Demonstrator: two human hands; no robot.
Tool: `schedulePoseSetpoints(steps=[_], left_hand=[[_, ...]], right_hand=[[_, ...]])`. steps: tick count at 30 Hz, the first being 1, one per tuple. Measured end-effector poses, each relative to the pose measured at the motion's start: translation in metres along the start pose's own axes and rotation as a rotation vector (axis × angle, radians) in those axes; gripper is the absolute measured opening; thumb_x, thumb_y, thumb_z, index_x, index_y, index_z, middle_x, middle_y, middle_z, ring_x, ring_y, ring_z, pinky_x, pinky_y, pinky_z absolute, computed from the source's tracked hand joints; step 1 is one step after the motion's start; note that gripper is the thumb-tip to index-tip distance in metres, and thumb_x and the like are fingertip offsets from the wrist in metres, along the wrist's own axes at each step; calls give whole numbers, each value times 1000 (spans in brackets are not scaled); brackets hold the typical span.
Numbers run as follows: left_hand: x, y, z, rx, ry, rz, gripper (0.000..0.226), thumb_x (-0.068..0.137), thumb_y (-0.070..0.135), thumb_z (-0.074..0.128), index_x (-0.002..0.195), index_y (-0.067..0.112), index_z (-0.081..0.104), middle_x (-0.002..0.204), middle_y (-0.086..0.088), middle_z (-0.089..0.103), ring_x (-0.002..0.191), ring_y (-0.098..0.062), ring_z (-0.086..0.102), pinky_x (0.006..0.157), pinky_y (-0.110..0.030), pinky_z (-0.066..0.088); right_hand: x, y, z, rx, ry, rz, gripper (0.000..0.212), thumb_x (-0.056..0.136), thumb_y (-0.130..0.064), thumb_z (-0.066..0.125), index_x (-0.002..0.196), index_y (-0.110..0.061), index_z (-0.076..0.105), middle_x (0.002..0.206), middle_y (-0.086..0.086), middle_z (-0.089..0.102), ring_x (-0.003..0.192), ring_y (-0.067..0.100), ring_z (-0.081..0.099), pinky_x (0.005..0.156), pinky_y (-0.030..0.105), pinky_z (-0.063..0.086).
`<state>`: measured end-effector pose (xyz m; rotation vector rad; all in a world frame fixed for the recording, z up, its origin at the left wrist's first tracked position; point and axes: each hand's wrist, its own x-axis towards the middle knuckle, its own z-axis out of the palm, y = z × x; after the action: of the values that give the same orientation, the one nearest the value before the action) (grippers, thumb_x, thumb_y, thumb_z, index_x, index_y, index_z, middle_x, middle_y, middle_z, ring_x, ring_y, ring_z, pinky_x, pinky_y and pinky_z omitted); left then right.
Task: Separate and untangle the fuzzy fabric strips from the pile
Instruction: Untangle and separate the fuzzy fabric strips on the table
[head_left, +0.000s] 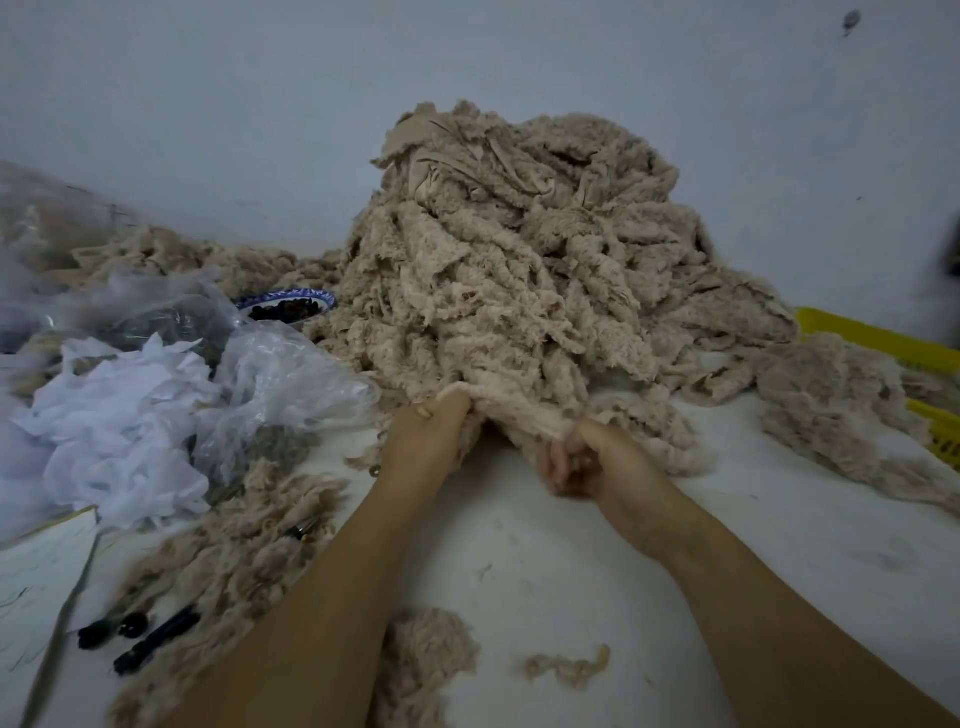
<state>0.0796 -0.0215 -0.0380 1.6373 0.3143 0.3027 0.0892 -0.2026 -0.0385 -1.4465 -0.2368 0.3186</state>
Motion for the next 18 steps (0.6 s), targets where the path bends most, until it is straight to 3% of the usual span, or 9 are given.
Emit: schedulePoseSetpoints(steps=[3, 6, 8, 11, 12, 14, 16, 18], left_hand=[[5, -2, -2, -59, 128, -58, 46, 86, 30, 59, 40, 24, 53, 45, 2, 51, 40, -12, 47, 41, -21, 37], [12, -1, -10, -179, 270, -126, 30, 83, 30, 57, 55, 20, 55, 55, -3, 56, 57, -21, 53, 58, -33, 43], [14, -2, -17, -200, 317, -122, 29, 85, 34, 56, 59, 21, 56, 61, -3, 58, 67, -23, 55, 66, -37, 44], [14, -5, -19, -178, 331, -31, 38, 90, 28, 47, 53, 24, 56, 58, 2, 58, 67, -22, 53, 65, -34, 40], [13, -6, -18, -126, 330, 16, 35, 92, 26, 45, 60, 27, 59, 64, 2, 62, 69, -22, 55, 64, -34, 41], [9, -6, -13, 87, 297, 169, 16, 95, 21, 43, 94, 24, 58, 97, -7, 64, 89, -26, 60, 75, -37, 48], [1, -3, -6, 317, 240, 438, 28, 92, 16, 42, 117, 14, 55, 124, -10, 55, 113, -24, 52, 94, -36, 44], [-12, 3, 7, 440, 134, 680, 47, 87, 24, 41, 130, 12, 55, 139, -4, 50, 127, -17, 44, 104, -29, 36]], right_hand=[[-3, -2, 5, -236, 33, 66, 35, 78, -26, 49, 43, -19, 50, 53, 3, 50, 44, 12, 39, 47, 21, 37], [-3, 3, 5, -852, 188, -177, 31, 88, -30, 54, 60, -21, 44, 56, -6, 44, 50, 9, 38, 51, 28, 32], [-2, 5, 1, -1009, 324, -309, 28, 91, -33, 55, 71, -18, 42, 67, -3, 43, 59, 15, 41, 55, 32, 30], [2, 4, -9, -1032, 535, -304, 20, 93, -31, 54, 84, -15, 49, 83, -1, 46, 69, 17, 46, 56, 33, 31], [3, 4, -9, -1002, 554, -321, 17, 93, -29, 53, 82, -17, 47, 82, -2, 43, 66, 14, 43, 55, 33, 30], [5, 6, -7, -931, 549, -391, 28, 93, -23, 52, 72, -25, 34, 74, -5, 35, 59, 9, 34, 52, 32, 23], [3, 7, -3, -887, 520, -446, 38, 92, -20, 53, 69, -29, 25, 70, -6, 31, 57, 8, 30, 51, 31, 20], [2, 5, -1, -874, 502, -486, 38, 90, -16, 54, 70, -30, 26, 69, -8, 32, 59, 7, 31, 52, 29, 21]])
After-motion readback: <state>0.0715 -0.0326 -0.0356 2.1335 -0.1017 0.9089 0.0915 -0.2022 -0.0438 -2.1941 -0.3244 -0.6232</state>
